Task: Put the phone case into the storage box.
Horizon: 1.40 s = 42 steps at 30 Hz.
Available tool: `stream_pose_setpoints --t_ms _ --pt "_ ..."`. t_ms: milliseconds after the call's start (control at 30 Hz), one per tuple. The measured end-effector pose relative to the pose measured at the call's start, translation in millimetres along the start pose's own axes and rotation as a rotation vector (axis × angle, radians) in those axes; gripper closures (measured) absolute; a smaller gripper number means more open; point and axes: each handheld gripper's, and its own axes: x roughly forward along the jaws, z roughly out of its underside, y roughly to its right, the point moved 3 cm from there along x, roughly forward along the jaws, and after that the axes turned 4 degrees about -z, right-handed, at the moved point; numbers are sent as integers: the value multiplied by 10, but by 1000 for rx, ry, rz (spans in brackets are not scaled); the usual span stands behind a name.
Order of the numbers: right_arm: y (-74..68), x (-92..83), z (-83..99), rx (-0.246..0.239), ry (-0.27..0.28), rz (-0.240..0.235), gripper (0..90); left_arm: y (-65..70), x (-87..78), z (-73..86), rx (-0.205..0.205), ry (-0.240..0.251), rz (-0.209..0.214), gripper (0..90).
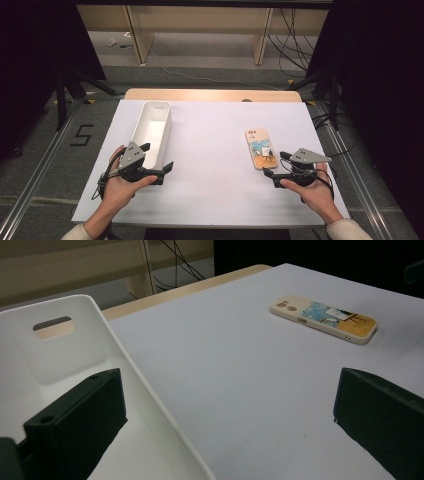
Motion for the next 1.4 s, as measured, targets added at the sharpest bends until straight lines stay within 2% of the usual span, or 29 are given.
stream_pose_setpoints --t_ms 300,433,600,633,667,867,900,1167,1333,1400 --pt "-11 -6 -11 -4 -2 10 122 -1 -15 10 1 1 -4 0" --pt "29 16 -27 3 -14 40 95 9 -10 8 1 2 -1 0" --pt "60 73 -29 17 -47 58 70 19 -4 10 2 1 0 0" --pt "70 138 -23 11 -81 56 54 21 -5 7 1 3 -1 0" --pt "73 156 -25 14 -92 57 46 22 -5 8 2 3 -1 0" --pt "118 243 -38 24 -121 84 29 19 -4 10 1 2 -2 0" --pt "128 272 -31 31 -141 91 16 21 -3 10 1 2 -3 0" --pt "170 421 -57 50 -169 96 15 34 -4 4 7 4 1 0" --pt "326 451 -86 116 -151 135 160 31 -6 8 6 4 -1 0" --pt "352 452 -86 125 -151 143 167 32 -5 7 6 5 -1 0"
